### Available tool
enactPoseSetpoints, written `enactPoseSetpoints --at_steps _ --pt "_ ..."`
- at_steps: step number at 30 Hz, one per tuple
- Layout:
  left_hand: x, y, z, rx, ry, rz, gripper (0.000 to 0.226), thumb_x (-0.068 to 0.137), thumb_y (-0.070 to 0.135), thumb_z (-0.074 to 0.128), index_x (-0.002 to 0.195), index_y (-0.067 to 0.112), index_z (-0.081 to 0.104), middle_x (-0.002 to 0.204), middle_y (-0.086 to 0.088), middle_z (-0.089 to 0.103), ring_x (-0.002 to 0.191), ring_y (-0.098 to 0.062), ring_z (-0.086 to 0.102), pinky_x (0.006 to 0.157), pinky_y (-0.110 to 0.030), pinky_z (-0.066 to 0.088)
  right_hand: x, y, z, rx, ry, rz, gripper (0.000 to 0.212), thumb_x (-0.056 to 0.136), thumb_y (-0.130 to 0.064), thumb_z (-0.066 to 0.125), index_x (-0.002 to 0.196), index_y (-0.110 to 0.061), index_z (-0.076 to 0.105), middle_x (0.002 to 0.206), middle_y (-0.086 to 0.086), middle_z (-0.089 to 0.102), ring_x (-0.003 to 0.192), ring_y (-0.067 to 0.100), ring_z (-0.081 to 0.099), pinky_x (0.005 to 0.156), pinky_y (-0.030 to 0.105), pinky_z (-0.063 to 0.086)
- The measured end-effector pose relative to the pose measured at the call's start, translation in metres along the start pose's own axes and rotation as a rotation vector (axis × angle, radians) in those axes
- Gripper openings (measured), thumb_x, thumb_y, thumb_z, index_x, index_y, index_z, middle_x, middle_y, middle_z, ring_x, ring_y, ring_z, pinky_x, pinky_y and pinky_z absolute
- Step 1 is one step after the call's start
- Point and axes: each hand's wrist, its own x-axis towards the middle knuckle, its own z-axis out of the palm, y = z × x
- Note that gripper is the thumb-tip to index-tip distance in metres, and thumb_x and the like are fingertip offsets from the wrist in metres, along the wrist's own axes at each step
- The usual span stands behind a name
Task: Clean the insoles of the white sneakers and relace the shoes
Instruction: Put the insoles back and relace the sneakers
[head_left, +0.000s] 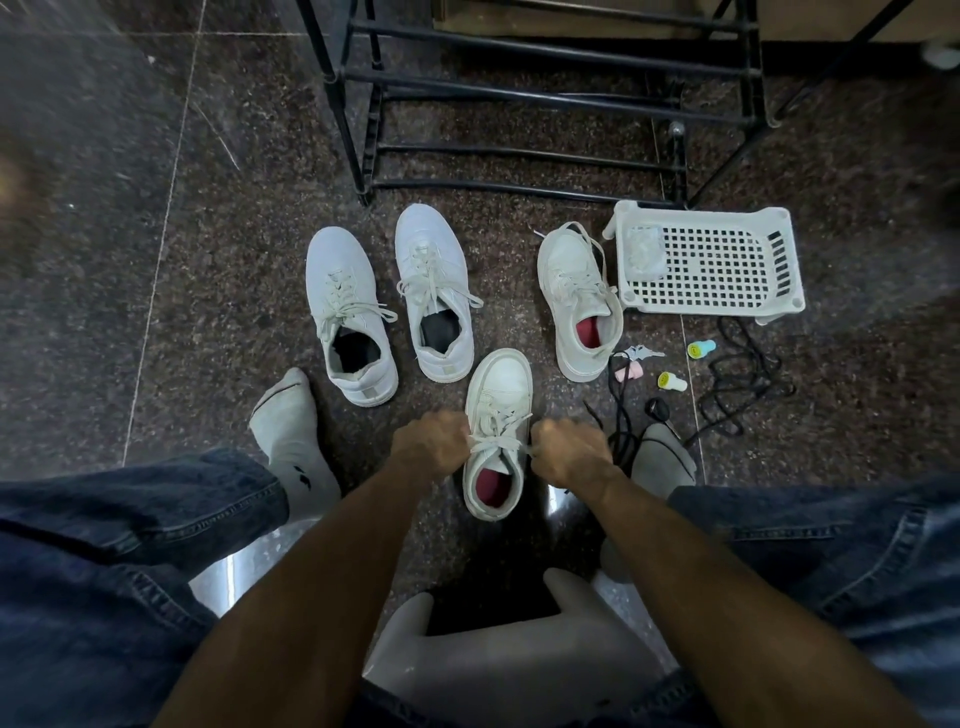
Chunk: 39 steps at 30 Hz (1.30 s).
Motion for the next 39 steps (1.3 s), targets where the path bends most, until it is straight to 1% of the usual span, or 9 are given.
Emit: enactPoseSetpoints --at_steps 3,6,10,12,17,22,27,34,39 --pt "0.000 -0.006 0.007 -0.341 -0.035 0.002 0.010 0.087 0.020 0.061 0.085 0.030 0.059 0.101 -0.002 0.068 0.095 -0.022 0.064 0.086 -0.033 0.050 -0.004 -0.006 0.008 0.111 -0.125 -0.007 0.044 0.087 -0.060 0.047 0.110 -0.026 0.065 0.115 0.000 0.066 0.104 0.025 0.062 0.088 0.037 0.047" --pt "0.000 -0.009 0.011 -0.467 0.045 0.031 0.014 0.083 0.017 0.061 0.089 0.029 0.060 0.098 0.001 0.066 0.096 -0.022 0.063 0.087 -0.035 0.050 -0.007 -0.009 0.018 0.138 -0.087 0.040 0.053 0.080 -0.065 0.050 0.115 -0.026 0.063 0.117 0.005 0.066 0.107 0.028 0.062 0.088 0.037 0.046" --pt "0.002 -0.011 0.003 -0.106 0.436 0.199 0.034 0.087 0.016 0.053 0.121 0.017 0.060 0.120 -0.007 0.056 0.109 -0.030 0.054 0.089 -0.046 0.048 -0.010 -0.018 0.022 0.167 -0.014 0.078 0.041 0.091 -0.046 0.052 0.115 -0.014 0.061 0.119 0.013 0.064 0.110 0.033 0.060 0.089 0.036 0.046" --pt "0.003 -0.007 -0.012 0.055 0.544 0.264 0.049 0.085 0.014 0.053 0.133 0.014 0.053 0.135 -0.007 0.051 0.126 -0.030 0.046 0.100 -0.046 0.040 -0.006 -0.019 0.015 0.228 0.037 0.132 0.033 0.090 -0.032 0.054 0.112 -0.008 0.062 0.117 0.017 0.064 0.108 0.035 0.061 0.087 0.037 0.048" --pt "0.027 -0.012 -0.030 0.233 0.308 0.191 0.069 0.092 0.023 0.047 0.154 0.017 0.017 0.162 0.001 0.017 0.149 -0.019 0.009 0.118 -0.048 0.017 0.010 0.002 -0.024 0.116 0.167 0.182 0.029 0.089 -0.027 0.059 0.108 -0.006 0.062 0.111 0.016 0.066 0.103 0.034 0.062 0.083 0.037 0.049" --pt "0.033 -0.017 -0.032 0.287 0.334 0.197 0.068 0.094 0.024 0.047 0.155 0.018 0.016 0.158 0.000 0.025 0.148 -0.022 0.013 0.118 -0.049 0.018 0.041 0.005 -0.062 0.108 0.245 0.167 0.019 0.092 -0.021 0.055 0.095 -0.004 0.063 0.092 0.012 0.067 0.077 0.026 0.059 0.070 0.034 0.050" --pt "0.038 -0.013 -0.033 0.303 0.350 0.146 0.065 0.096 0.022 0.044 0.154 0.018 0.016 0.154 0.000 0.031 0.147 -0.023 0.018 0.115 -0.047 0.025 0.076 -0.008 -0.095 0.158 0.315 0.138 0.024 0.089 -0.013 0.056 0.111 -0.004 0.060 0.113 0.019 0.063 0.105 0.036 0.059 0.082 0.038 0.047" --pt "0.035 -0.012 -0.034 0.284 0.307 0.140 0.071 0.093 0.023 0.046 0.155 0.017 0.012 0.155 0.000 0.028 0.148 -0.023 0.014 0.114 -0.050 0.026 0.078 0.003 -0.082 0.215 0.481 0.193 0.032 0.087 -0.013 0.056 0.119 -0.008 0.056 0.115 0.017 0.064 0.108 0.035 0.059 0.086 0.040 0.047" --pt "0.034 -0.006 -0.033 0.255 0.286 0.130 0.073 0.093 0.024 0.048 0.155 0.016 0.010 0.158 0.001 0.021 0.149 -0.023 0.009 0.116 -0.050 0.022 0.063 0.030 -0.042 0.091 0.438 0.110 0.072 0.077 -0.012 0.064 0.143 -0.011 0.033 0.143 0.009 0.039 0.120 0.034 0.049 0.104 0.045 0.037"
